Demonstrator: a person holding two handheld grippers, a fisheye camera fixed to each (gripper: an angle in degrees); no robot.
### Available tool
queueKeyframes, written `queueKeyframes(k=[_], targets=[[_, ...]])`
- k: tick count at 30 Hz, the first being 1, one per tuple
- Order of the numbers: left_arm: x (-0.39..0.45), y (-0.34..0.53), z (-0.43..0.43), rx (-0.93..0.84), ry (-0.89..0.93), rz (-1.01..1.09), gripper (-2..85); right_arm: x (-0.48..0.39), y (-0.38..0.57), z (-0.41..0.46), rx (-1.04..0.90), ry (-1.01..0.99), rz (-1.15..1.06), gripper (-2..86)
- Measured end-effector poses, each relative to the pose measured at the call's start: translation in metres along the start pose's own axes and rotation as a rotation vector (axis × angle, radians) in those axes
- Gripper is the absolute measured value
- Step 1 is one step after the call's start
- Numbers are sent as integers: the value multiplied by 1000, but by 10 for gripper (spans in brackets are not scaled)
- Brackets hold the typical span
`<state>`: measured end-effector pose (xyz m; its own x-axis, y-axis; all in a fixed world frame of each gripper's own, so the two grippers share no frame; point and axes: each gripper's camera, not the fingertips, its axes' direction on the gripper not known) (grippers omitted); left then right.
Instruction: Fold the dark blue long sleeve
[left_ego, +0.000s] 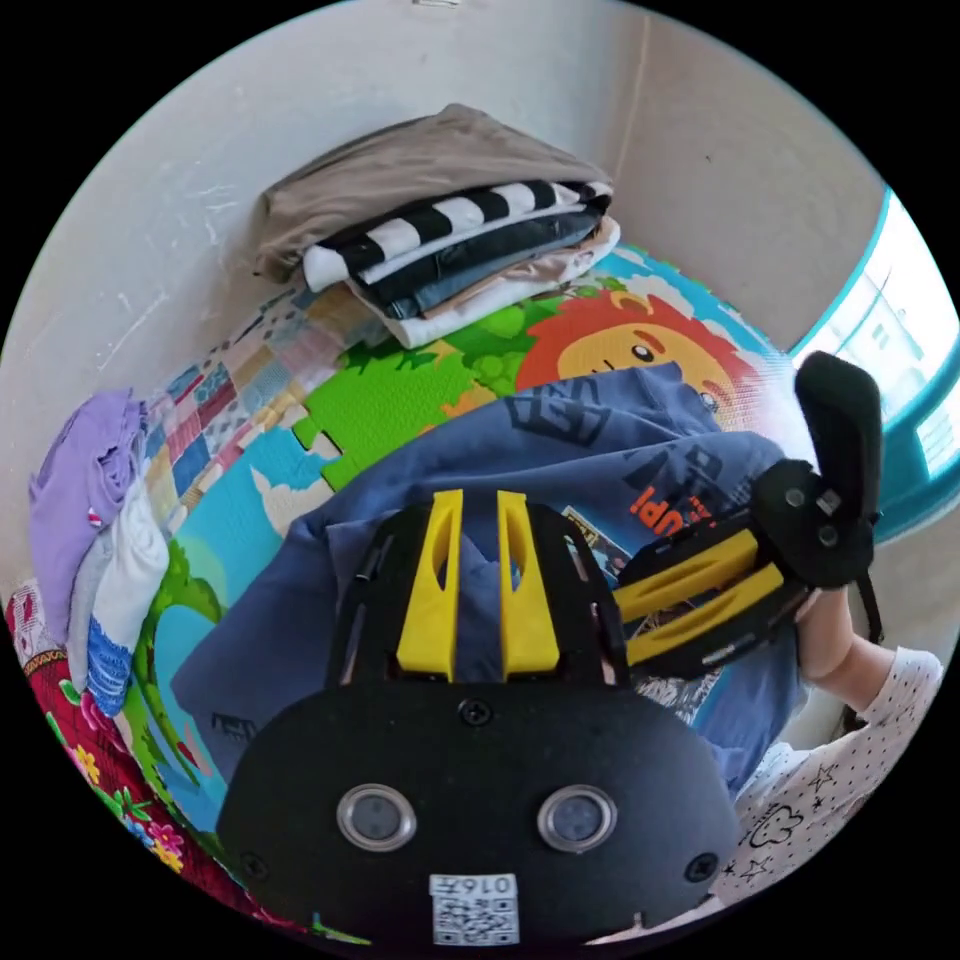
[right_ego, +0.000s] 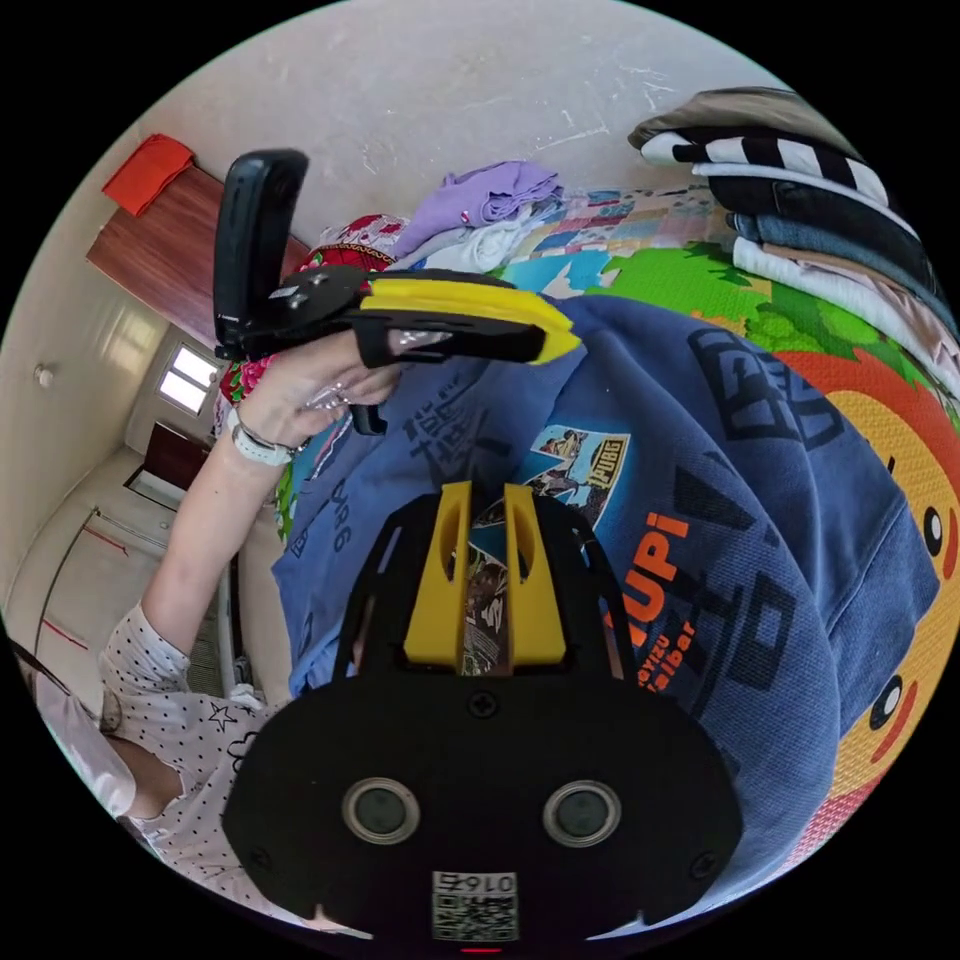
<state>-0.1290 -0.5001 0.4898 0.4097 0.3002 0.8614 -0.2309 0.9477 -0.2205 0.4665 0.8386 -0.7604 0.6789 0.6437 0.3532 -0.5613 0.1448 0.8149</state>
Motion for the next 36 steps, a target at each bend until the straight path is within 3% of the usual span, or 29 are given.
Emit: queueKeyframes(k=[4,9,12,16,22,24,27,32,36], targets=[[5,-12,11,-43,-104,-18,100,2,-5,5,-5,9,-21,44],[9,-10,0,-14,-205,-28,70,5,-10,11,-18,19,-33,34],[8,-14,19,-97,-179,-9,73,8,-12,14,-19,23,-37,27],[4,-14,25,-75,-143,20,52,14,-12,17,-16,10,-26,21],[-25,-6,9,38,74,12,-1,16,-10,22,-20,11,-35,12],[-56,3,-5,163,308,-77,-4,17,-9,23,-18,12,-37,10],[-92,17,-3,273,510,-215,-4,20,-6,23,1,17,-25,10],[-89,23,41,196,482,-233,8,30,2,19,45,-19,-2,9],[-84,22,33,245,484,-233,30,34,5,26,6,42,46,5]])
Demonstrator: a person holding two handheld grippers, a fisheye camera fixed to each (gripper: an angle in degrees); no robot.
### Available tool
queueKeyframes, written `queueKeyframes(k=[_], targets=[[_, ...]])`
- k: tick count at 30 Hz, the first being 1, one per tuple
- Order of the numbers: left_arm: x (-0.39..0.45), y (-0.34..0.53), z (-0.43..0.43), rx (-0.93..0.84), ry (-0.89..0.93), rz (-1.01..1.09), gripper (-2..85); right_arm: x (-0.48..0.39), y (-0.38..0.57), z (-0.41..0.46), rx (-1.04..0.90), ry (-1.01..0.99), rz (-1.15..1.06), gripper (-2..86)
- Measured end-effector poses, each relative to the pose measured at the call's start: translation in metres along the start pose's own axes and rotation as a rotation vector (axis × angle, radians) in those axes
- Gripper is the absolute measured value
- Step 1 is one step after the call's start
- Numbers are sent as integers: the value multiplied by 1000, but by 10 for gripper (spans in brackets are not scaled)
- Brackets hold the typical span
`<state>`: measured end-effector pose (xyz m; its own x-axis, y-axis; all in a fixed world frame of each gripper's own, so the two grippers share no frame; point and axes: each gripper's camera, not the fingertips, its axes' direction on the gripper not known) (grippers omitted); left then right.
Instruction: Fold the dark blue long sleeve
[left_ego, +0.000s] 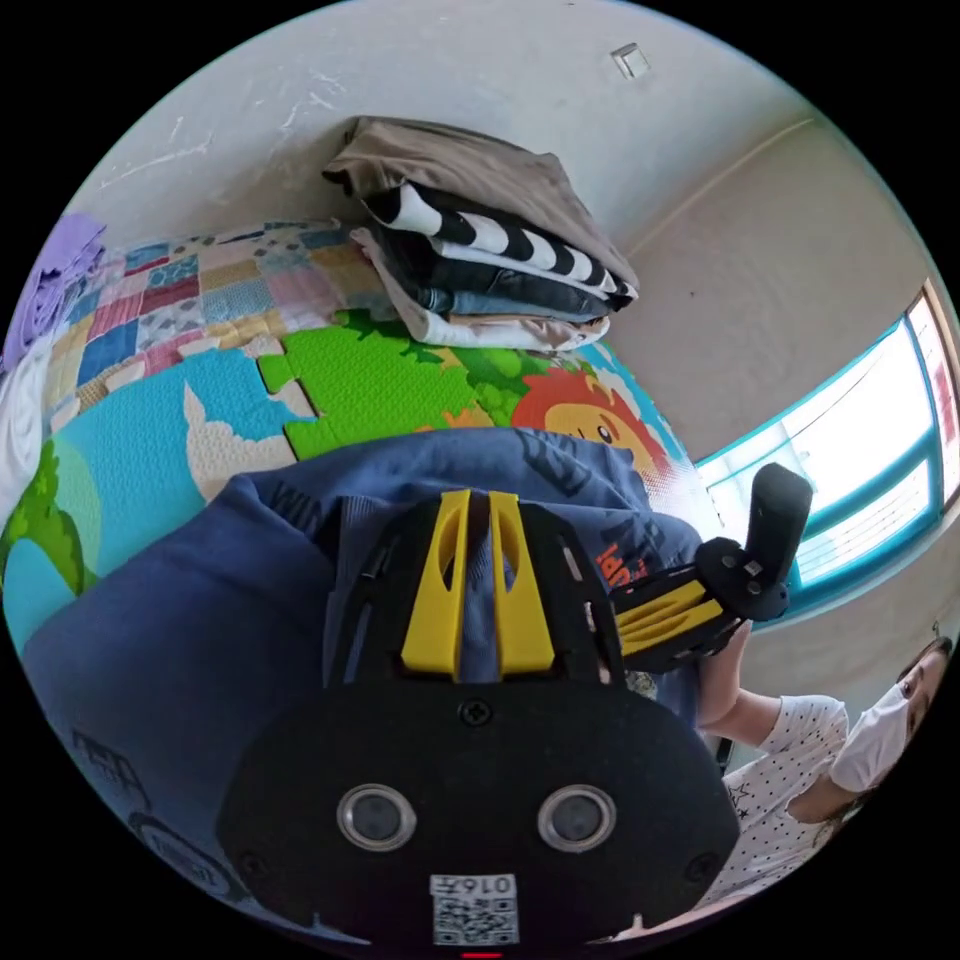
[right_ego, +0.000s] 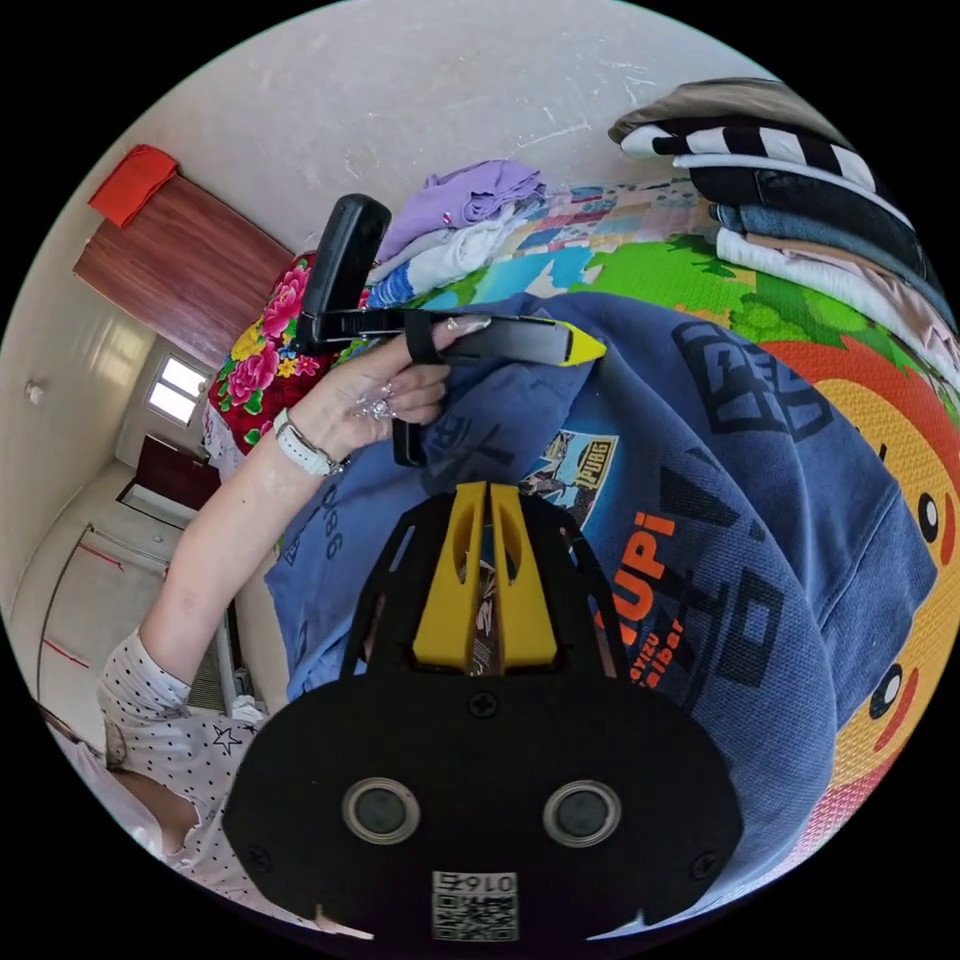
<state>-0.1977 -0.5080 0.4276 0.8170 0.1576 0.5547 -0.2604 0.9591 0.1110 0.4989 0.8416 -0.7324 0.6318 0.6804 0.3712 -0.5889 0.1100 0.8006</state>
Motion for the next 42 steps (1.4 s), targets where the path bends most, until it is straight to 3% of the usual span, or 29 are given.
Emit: queueKeyframes(k=[5,9,13,22,25,30,34,37,39,42], targets=[[35,0,-37,75,-69,121,6,2,12,-5,48,5,-5,1],[71,21,-21,-120,-310,304,-6,7,20,-5,56,25,33,0],[73,41,6,-210,-592,318,0,8,31,-3,50,28,29,0],[103,49,-5,-45,-578,313,-6,16,58,-3,45,15,32,0],[130,62,7,-76,-580,398,-8,16,69,-2,36,23,21,0],[141,74,33,-103,-908,446,-9,20,88,-2,34,19,21,1],[129,70,10,-48,-759,404,-9,26,107,-4,38,6,27,1],[104,66,-28,100,-551,244,-9,26,120,-3,31,13,19,1],[81,68,-53,216,-305,129,-10,26,129,-3,28,17,16,1],[89,78,-44,225,-202,217,-10,29,144,-3,28,13,20,1]])
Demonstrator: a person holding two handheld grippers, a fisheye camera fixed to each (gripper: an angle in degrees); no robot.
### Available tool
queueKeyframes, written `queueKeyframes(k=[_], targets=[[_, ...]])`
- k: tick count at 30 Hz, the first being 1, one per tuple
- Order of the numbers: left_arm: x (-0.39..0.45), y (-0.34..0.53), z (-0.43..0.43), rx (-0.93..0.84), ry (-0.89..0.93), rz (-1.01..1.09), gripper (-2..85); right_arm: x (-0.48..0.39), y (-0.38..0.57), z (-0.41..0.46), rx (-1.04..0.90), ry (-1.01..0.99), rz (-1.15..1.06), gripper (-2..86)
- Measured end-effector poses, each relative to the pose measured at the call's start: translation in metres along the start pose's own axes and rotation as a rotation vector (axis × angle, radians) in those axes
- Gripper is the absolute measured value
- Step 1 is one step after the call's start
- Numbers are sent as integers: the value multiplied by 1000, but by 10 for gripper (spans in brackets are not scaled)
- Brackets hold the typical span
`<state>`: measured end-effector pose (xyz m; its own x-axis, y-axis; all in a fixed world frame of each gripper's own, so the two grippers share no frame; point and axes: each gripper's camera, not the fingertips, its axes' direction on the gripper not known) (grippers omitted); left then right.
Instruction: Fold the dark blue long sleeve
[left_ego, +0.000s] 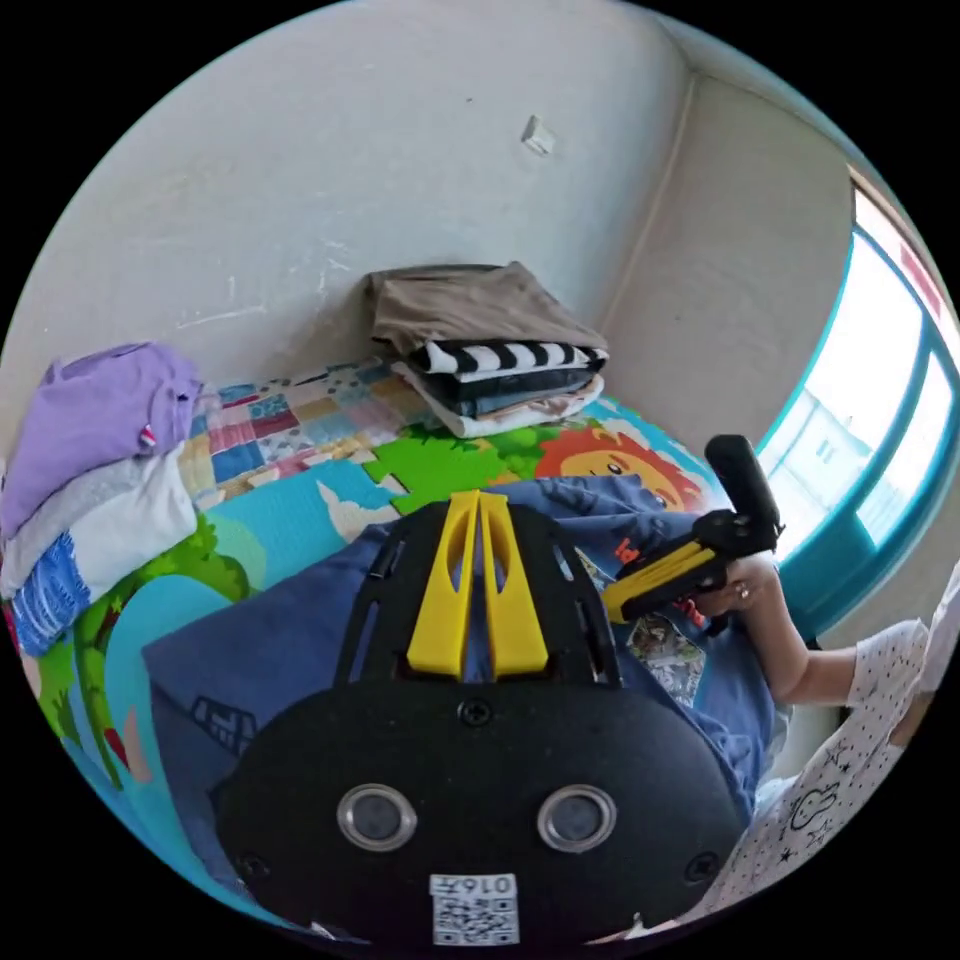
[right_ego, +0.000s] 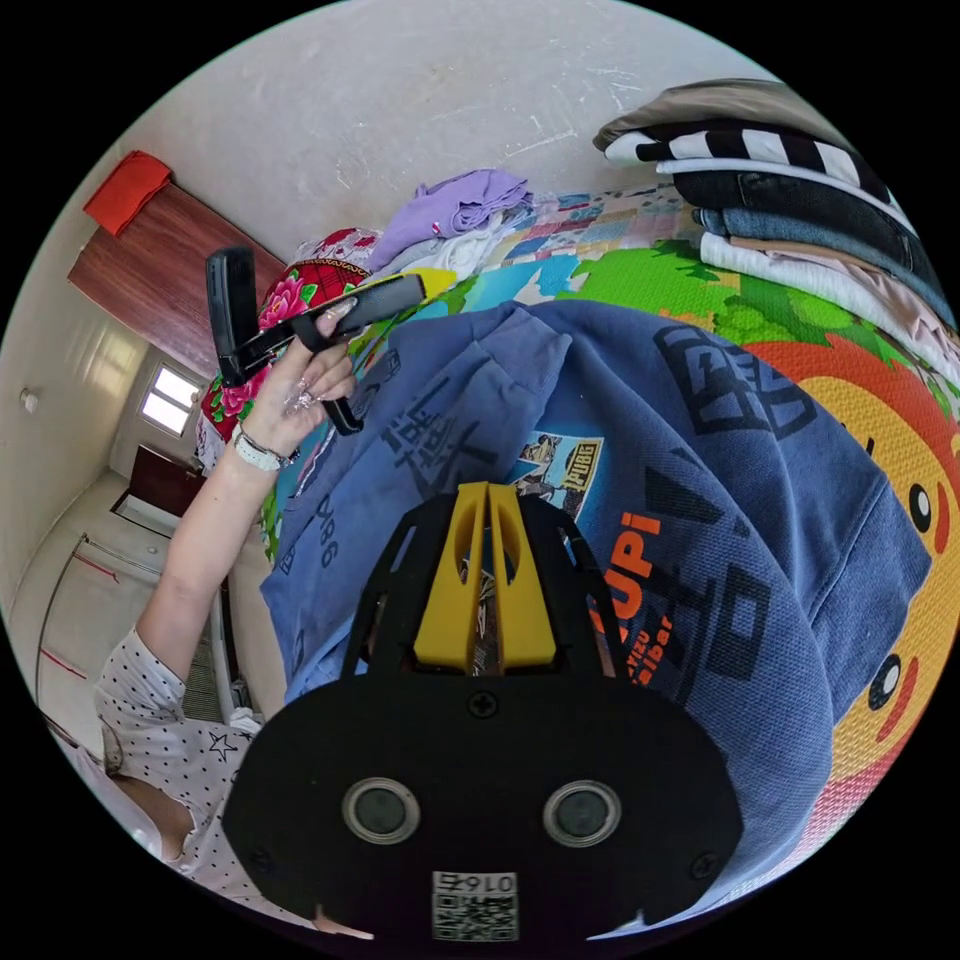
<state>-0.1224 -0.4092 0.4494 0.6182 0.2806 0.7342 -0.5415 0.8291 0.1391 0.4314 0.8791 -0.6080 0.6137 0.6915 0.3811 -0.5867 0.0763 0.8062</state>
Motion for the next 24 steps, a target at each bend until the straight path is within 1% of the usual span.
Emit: queueKeyframes(k=[1,3,4,5,6,8,10,11,12,13,14,15,16,17,18,20,21,23,24], targets=[[5,1,7,-40,-2,17,-10,1,6,0,0,-2,2,1],[27,6,45,-246,-13,99,-10,2,15,0,-1,-2,1,1],[32,8,56,-301,-35,110,-10,2,22,0,-3,0,-1,1],[41,13,74,-376,-95,135,-10,2,28,1,-4,2,-4,1],[52,15,76,-354,-147,175,-10,2,31,1,-4,2,-6,1],[68,12,78,-368,-227,217,-10,2,45,0,0,-5,-21,2],[80,7,71,-354,-305,175,-10,-2,58,-6,17,-1,-42,4],[89,6,60,-293,-328,143,-10,-6,69,-18,54,0,-55,7],[101,6,47,-225,-290,136,-10,-9,75,-26,84,-4,-63,9],[108,7,42,-201,-253,145,-10,-14,90,-48,162,-18,-73,13],[124,9,35,-175,-173,179,-9,-18,107,-73,248,-42,-89,22],[142,11,33,-173,-110,219,-9,-20,117,-86,291,-53,-103,26],[151,12,34,-182,-87,240,-9,-23,140,-111,376,-55,-130,36],[171,13,39,-205,-63,291,-9,-24,164,-134,463,-24,-137,42],[190,13,46,-214,-74,338,-8,-23,176,-145,503,5,-125,43],[214,6,57,-177,-110,399,-6,-17,221,-179,593,160,-15,38],[226,-4,66,-142,-126,426,-3,-17,232,-185,597,205,5,38],[236,-29,86,-115,-130,429,9,-18,273,-201,537,398,22,45],[238,-50,105,-133,-106,422,38,-19,282,-203,507,443,18,47]])
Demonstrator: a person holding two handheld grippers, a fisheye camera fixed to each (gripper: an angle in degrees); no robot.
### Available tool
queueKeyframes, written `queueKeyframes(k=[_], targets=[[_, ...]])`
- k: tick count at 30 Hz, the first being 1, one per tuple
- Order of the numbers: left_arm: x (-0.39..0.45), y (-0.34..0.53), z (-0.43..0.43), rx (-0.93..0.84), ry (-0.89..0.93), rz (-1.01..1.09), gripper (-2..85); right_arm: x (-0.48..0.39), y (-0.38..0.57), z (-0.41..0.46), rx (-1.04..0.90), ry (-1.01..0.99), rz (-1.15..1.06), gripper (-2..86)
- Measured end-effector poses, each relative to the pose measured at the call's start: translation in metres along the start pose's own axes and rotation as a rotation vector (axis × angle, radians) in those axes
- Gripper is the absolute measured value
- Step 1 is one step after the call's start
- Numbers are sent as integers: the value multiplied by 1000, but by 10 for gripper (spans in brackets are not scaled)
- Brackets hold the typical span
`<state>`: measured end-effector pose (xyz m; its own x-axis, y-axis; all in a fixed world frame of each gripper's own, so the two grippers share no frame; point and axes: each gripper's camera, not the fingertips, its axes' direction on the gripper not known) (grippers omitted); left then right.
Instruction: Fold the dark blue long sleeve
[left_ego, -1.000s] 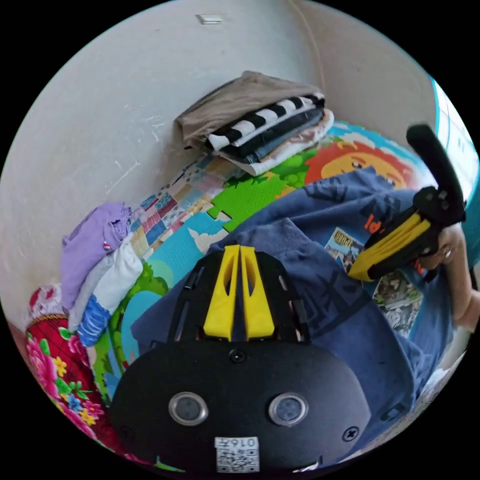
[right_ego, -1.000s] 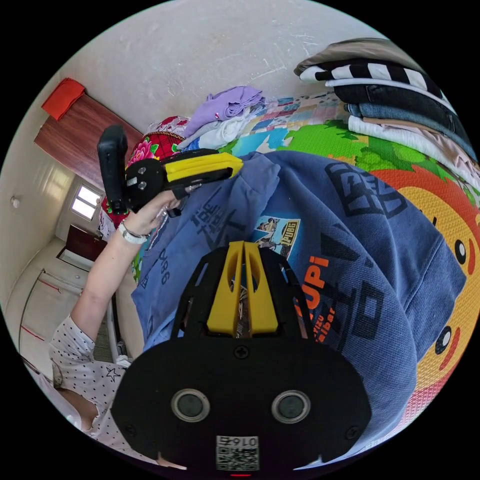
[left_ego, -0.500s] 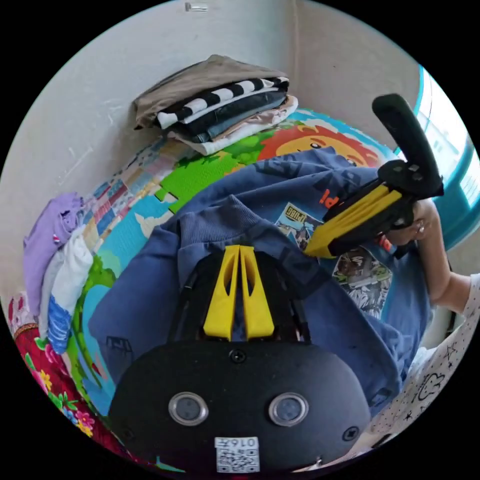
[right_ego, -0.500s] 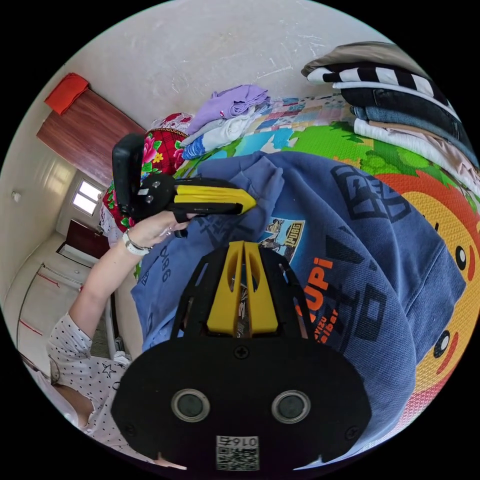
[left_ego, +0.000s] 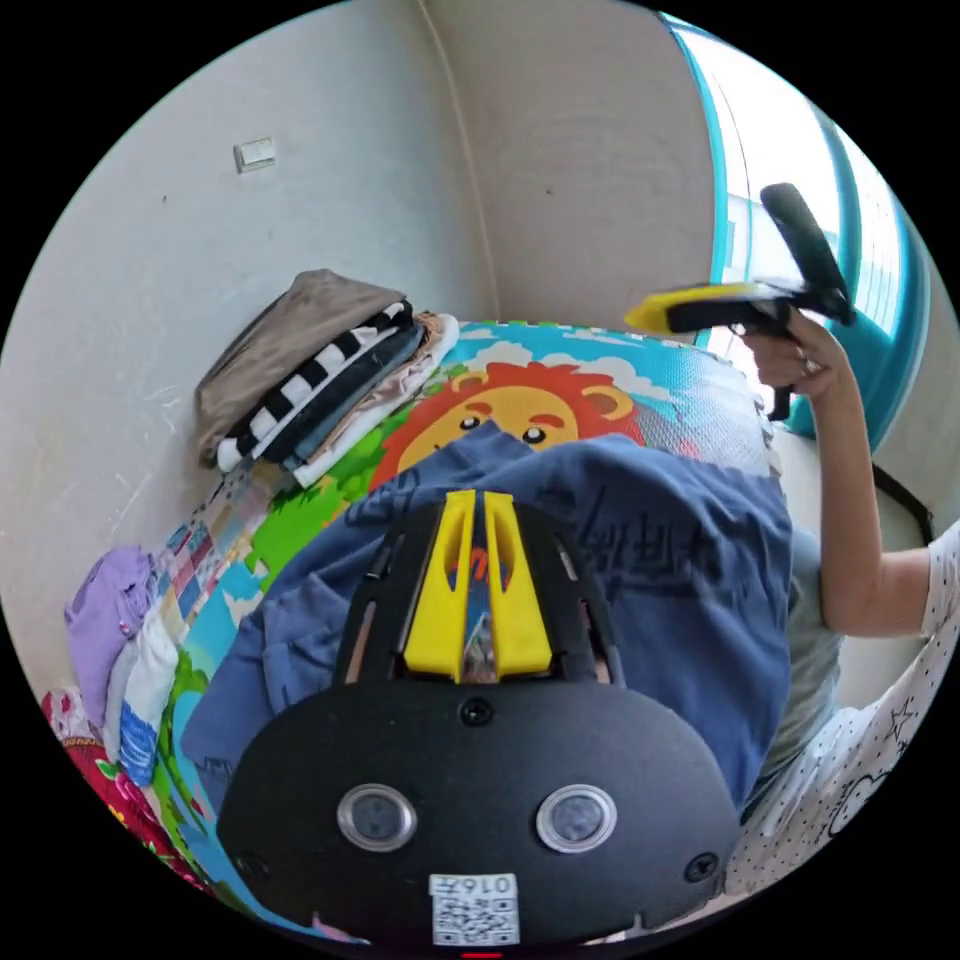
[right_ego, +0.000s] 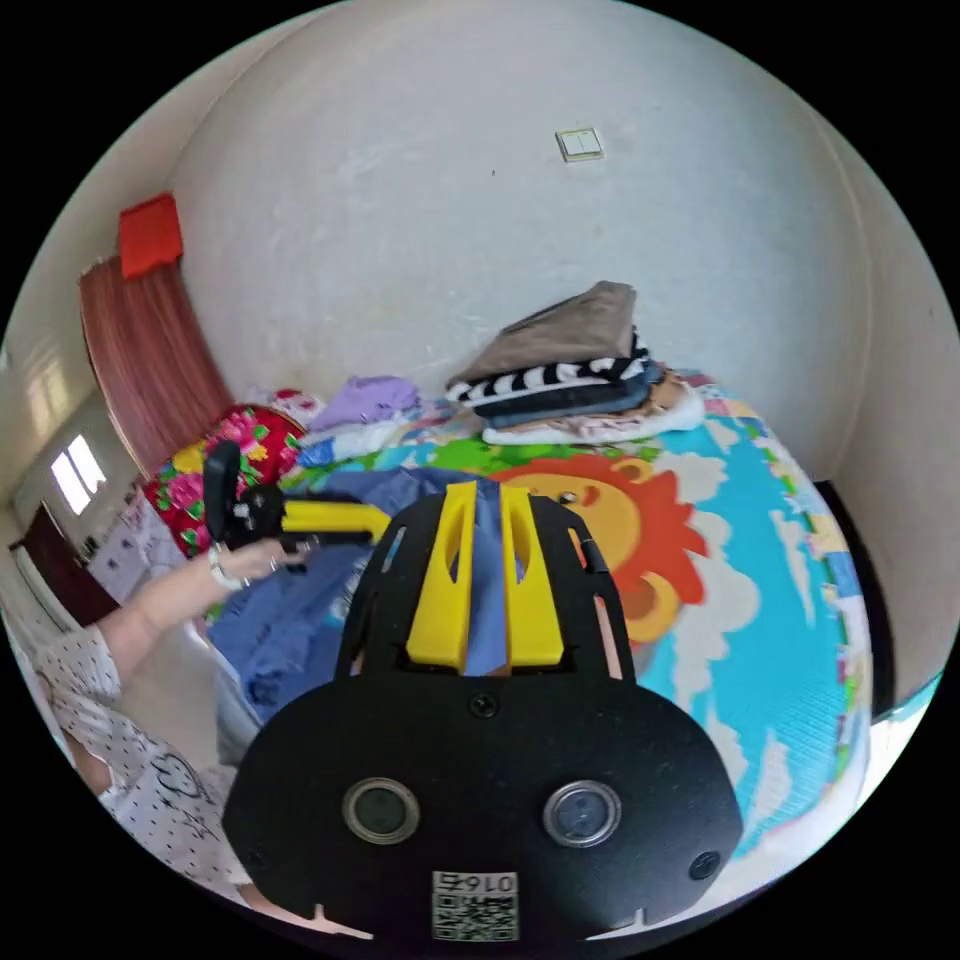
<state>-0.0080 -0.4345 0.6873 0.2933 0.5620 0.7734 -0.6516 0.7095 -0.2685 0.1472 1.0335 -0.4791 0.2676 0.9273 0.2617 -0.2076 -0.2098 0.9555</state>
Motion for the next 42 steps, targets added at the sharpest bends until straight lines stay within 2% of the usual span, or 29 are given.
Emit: queueKeyframes(k=[3,10,12,15,22,23,28,31,34,36,37,39,41,42], targets=[[-17,-57,57,-116,105,18,85,8,41,-21,-106,125,-103,84],[-56,-111,160,-262,263,-126,99,23,106,-15,-322,-43,-303,125],[-62,-111,181,-294,316,-136,79,22,115,-11,-357,-78,-341,128],[-67,-111,182,-263,349,-98,21,19,128,-3,-403,-116,-389,128],[-96,-134,137,-74,249,-146,-1,-7,156,19,-494,-168,-571,63],[-106,-137,128,-25,224,-194,-2,-8,159,18,-474,-144,-574,34],[-150,-138,118,141,197,-471,-3,-4,183,-12,-320,-105,-607,14],[-162,-136,142,133,273,-546,-1,-2,195,-20,-290,-100,-580,10],[-162,-129,176,65,305,-606,10,-5,202,4,-411,-43,-578,12],[-159,-123,196,57,390,-625,36,-2,207,21,-480,-34,-561,16],[-160,-121,197,79,421,-639,45,2,208,25,-478,-45,-539,20],[-167,-116,185,254,538,-681,83,7,211,22,-440,-30,-500,24],[-174,-119,177,265,576,-694,86,16,215,11,-334,5,-431,29],[-175,-124,173,216,571,-674,84,19,216,9,-310,-2,-413,31]])
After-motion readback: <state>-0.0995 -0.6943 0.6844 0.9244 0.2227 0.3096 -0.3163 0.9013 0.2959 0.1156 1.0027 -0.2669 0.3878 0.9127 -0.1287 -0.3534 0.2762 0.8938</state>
